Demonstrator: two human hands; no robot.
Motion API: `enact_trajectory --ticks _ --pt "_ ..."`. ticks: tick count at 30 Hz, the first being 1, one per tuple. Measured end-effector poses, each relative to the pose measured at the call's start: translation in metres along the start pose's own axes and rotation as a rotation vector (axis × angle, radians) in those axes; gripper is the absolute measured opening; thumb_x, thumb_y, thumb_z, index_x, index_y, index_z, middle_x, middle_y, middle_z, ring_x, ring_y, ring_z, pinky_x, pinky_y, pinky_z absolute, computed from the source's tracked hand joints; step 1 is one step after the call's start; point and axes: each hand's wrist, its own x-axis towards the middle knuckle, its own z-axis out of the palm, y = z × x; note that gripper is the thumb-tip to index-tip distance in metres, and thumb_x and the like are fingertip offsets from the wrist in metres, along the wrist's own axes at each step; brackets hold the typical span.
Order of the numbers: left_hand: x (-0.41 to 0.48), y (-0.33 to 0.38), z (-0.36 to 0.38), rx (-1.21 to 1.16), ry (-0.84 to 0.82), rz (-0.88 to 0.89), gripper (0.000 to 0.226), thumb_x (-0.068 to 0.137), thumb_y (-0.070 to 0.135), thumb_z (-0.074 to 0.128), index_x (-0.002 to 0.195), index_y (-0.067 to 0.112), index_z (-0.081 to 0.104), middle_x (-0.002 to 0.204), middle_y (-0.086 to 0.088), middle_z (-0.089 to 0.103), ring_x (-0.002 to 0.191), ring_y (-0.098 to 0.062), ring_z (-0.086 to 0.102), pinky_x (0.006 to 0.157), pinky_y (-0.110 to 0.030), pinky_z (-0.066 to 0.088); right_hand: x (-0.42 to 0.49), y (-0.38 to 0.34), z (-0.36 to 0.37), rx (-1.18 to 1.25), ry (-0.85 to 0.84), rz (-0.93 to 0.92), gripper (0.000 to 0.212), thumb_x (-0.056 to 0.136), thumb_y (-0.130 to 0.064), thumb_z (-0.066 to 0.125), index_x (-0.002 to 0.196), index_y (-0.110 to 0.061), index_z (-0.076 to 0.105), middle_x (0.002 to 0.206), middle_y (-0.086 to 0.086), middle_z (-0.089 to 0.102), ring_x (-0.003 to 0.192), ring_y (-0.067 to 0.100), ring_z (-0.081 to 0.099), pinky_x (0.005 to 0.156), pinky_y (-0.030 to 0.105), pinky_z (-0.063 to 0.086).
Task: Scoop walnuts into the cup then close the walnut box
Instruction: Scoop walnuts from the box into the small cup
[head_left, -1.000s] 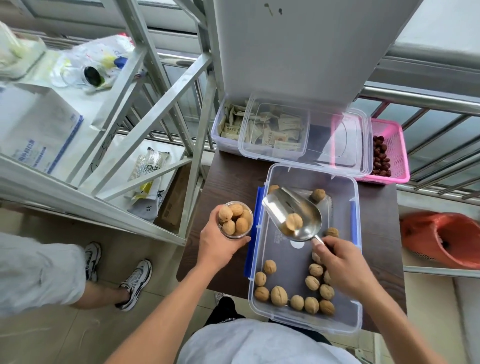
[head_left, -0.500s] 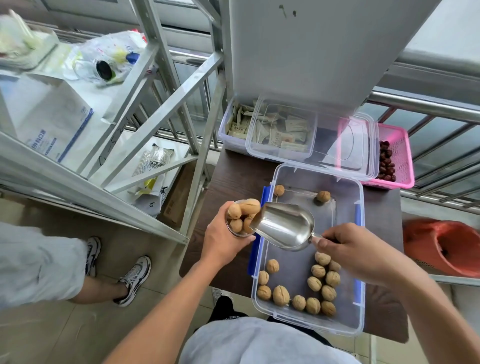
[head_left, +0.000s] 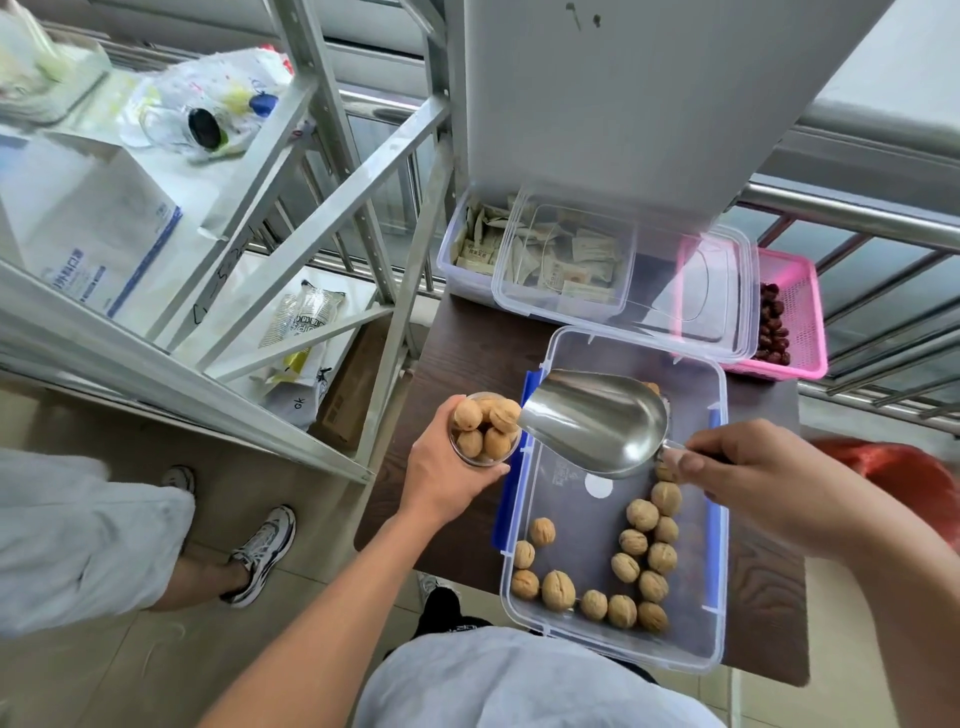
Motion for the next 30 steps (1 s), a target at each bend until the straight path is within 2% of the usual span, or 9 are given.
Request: enact_trajectory --ticks 4,7,10,13,16,19,25,28,30 --pt "0.002 0.001 0.001 -0.010 0.012 -0.028 0.087 0.058 0.025 0.097 0.123 0.050 0.046 0.109 0.030 0.060 0.104 0.007 0.058 0.085 0.000 0.039 0.007 0.009 0.011 0.130 0.021 0.019 0.052 0.096 -0.042 0.056 0.075 0.006 0.056 0.051 -0.006 0.034 0.050 0.013 0.028 0.055 0.030 0.027" --pt "0.002 0.002 0.000 -0.008 0.012 -0.046 0.086 0.058 0.027 0.097 0.125 0.049 0.047 0.109 0.029 0.060 0.107 0.002 0.058 0.082 0.000 0.039 0.013 0.030 0.022 0.264 0.092 0.133 0.042 0.098 -0.037 0.056 0.079 -0.003 0.070 0.040 -0.008 0.040 0.041 0.009 0.030 0.051 0.027 0.027" --pt "0.003 0.003 -0.001 -0.001 0.030 -0.064 0.086 0.057 0.029 0.097 0.127 0.045 0.049 0.106 0.032 0.057 0.107 0.002 0.057 0.080 0.002 0.034 0.022 0.055 0.038 0.356 0.163 0.249 0.041 0.099 -0.037 0.055 0.079 -0.006 0.071 0.040 -0.007 0.046 0.033 0.006 0.032 0.048 0.025 0.027" --pt "0.004 0.005 -0.001 0.007 0.047 -0.062 0.084 0.058 0.029 0.097 0.122 0.049 0.047 0.105 0.035 0.055 0.105 0.003 0.055 0.078 0.004 0.034 0.029 0.075 0.056 0.423 0.191 0.352 0.043 0.100 -0.035 0.054 0.078 -0.002 0.069 0.055 0.004 0.050 0.040 0.014 0.036 0.048 0.025 0.028" --pt "0.005 0.007 -0.001 0.007 0.056 -0.063 0.083 0.058 0.027 0.097 0.120 0.049 0.047 0.104 0.035 0.055 0.104 0.002 0.055 0.077 0.006 0.033 0.037 0.089 0.079 0.512 0.176 0.435 0.041 0.101 -0.033 0.051 0.079 0.000 0.064 0.064 0.012 0.044 0.045 0.018 0.033 0.044 0.025 0.028" --pt "0.007 0.008 -0.001 -0.003 0.054 -0.067 0.084 0.058 0.024 0.098 0.123 0.043 0.048 0.105 0.032 0.054 0.105 0.000 0.055 0.076 0.008 0.031 0.048 0.095 0.103 0.544 0.185 0.486 0.038 0.101 -0.033 0.049 0.074 -0.008 0.057 0.059 0.009 0.042 0.042 0.018 0.033 0.042 0.023 0.027" --pt "0.008 0.007 -0.001 -0.014 0.044 -0.063 0.088 0.058 0.021 0.098 0.131 0.033 0.049 0.109 0.028 0.055 0.106 -0.002 0.054 0.077 0.007 0.032 0.067 0.088 0.137 0.504 0.279 0.471 0.044 0.102 -0.034 0.044 0.063 -0.013 0.047 0.056 0.004 0.048 0.060 0.025 0.047 0.060 0.034 0.036" --pt "0.007 0.006 0.001 -0.015 0.043 -0.091 0.104 0.059 0.024 0.098 0.145 0.027 0.040 0.125 0.013 0.055 0.114 -0.005 0.051 0.088 0.002 0.032 0.072 0.079 0.150 0.499 0.327 0.467 0.045 0.102 -0.038 0.038 0.065 -0.013 0.044 0.062 0.004 0.053 0.069 0.025 0.050 0.060 0.036 0.034" --pt "0.005 0.004 0.003 -0.009 0.046 -0.105 0.116 0.058 0.028 0.098 0.152 0.029 0.030 0.140 0.005 0.051 0.124 -0.009 0.048 0.103 -0.017 0.036 0.077 0.075 0.158 0.482 0.342 0.485 0.044 0.102 -0.041 0.035 0.072 -0.012 0.049 0.073 0.005 0.059 0.074 0.025 0.053 0.062 0.035 0.036"
